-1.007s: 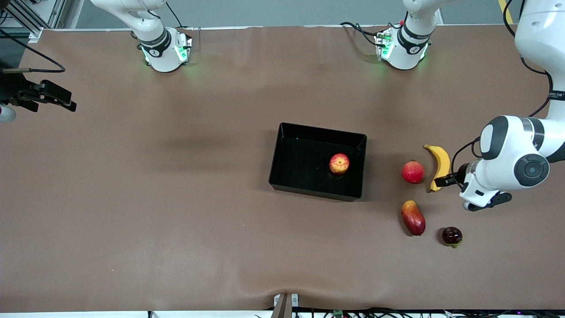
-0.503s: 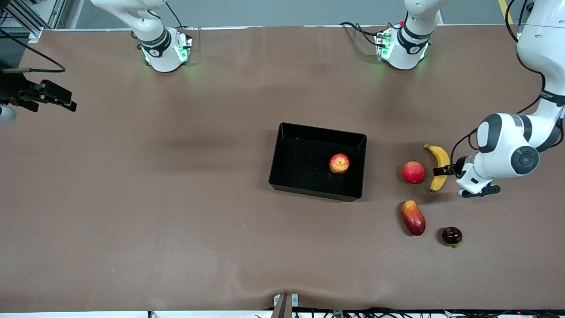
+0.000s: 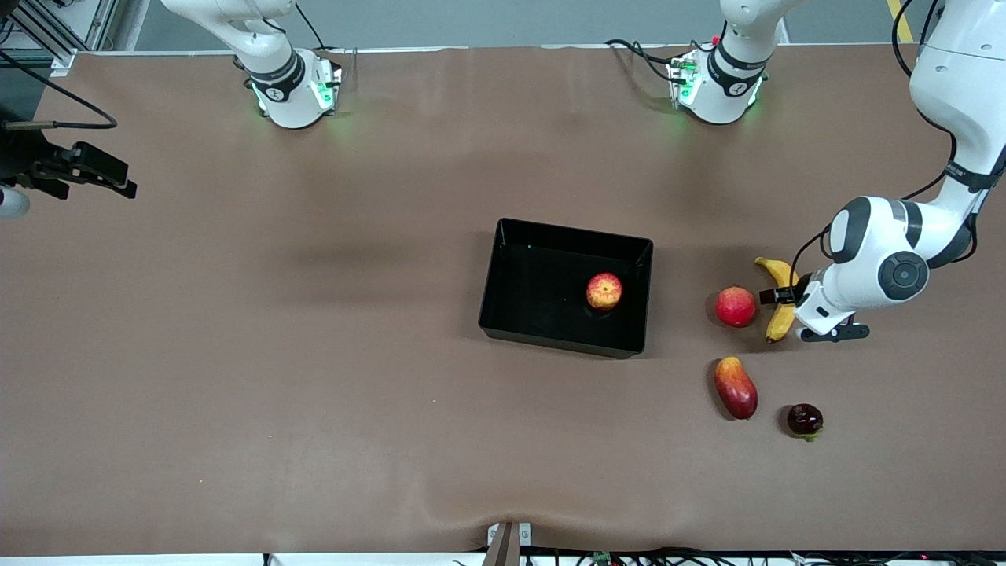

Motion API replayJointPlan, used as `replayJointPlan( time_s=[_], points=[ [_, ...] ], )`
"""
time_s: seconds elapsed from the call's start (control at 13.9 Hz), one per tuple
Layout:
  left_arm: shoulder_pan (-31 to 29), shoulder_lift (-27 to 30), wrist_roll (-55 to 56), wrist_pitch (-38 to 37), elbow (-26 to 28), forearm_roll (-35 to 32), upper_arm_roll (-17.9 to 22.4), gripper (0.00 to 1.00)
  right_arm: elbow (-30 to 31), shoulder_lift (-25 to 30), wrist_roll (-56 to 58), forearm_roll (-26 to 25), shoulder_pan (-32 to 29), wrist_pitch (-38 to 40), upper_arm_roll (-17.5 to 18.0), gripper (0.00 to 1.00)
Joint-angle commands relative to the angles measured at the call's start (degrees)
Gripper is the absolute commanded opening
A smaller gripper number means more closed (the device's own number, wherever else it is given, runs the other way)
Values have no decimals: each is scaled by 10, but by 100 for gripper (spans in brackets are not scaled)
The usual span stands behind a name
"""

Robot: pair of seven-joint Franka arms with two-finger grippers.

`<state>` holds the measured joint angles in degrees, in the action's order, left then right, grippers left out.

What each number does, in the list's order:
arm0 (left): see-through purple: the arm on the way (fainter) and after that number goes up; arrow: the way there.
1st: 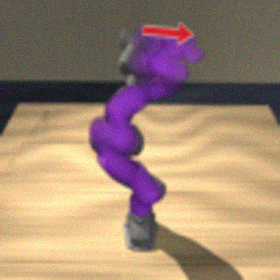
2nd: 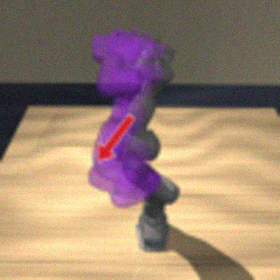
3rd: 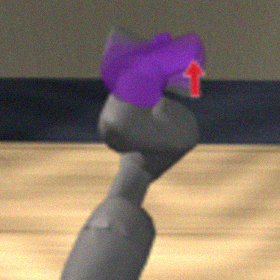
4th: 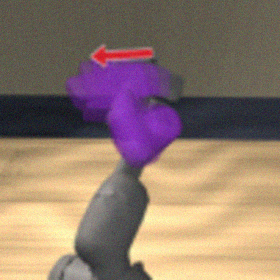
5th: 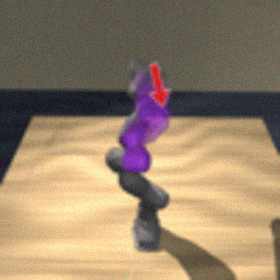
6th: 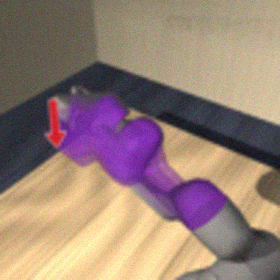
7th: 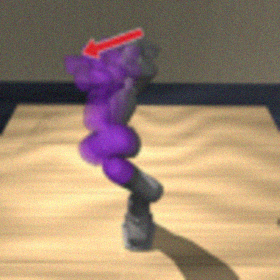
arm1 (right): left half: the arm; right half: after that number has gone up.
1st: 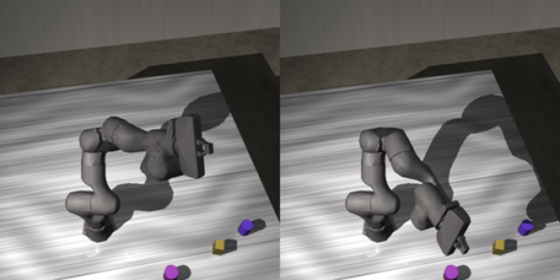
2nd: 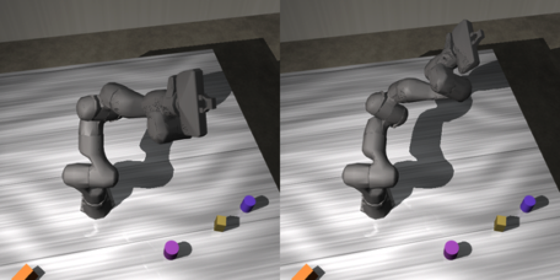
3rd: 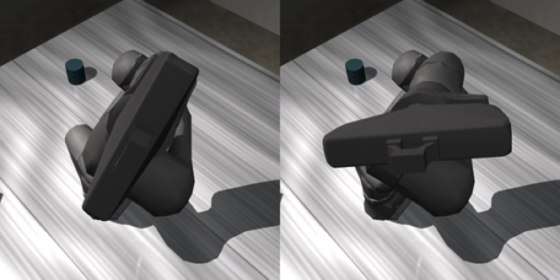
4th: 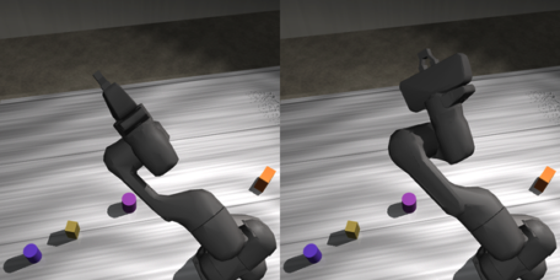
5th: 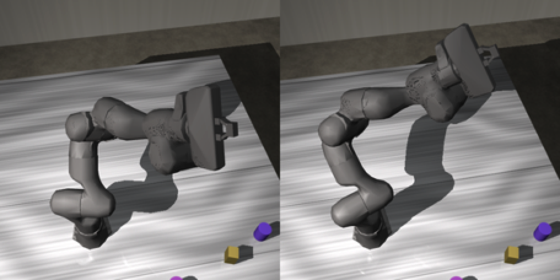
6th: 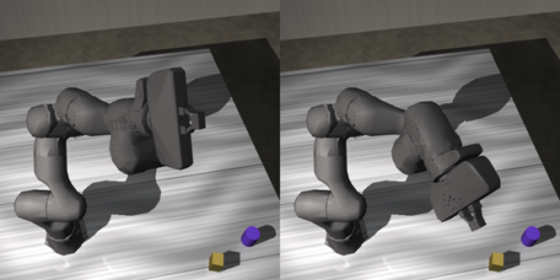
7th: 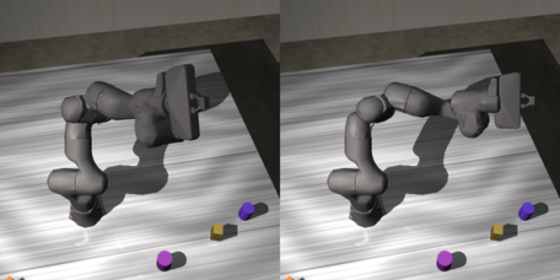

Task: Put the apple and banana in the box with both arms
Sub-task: 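Grasp the banana with the left gripper and lift it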

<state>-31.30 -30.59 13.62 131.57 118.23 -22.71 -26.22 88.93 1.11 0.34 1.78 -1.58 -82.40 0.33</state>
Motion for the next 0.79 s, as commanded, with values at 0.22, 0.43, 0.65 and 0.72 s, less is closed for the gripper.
replayJointPlan(
  time_s=[0.22, 0.43, 0.65, 0.72],
  points=[
    [-19, 27, -40, 1, 10, -14, -7, 0, -10, -3, 5, -4, 8, 4, -1, 100],
    [-22, 70, -60, -39, 8, -11, -11, 0, -10, -3, 5, -4, 7, 2, -1, 100],
    [-22, 129, -59, -96, 2, 20, -42, 0, -10, -3, 5, -4, 6, 2, -2, 100],
    [-21, 142, -55, -112, -8, 50, -57, 0, -10, -3, 5, -4, 7, 2, -2, 100]
  ],
)
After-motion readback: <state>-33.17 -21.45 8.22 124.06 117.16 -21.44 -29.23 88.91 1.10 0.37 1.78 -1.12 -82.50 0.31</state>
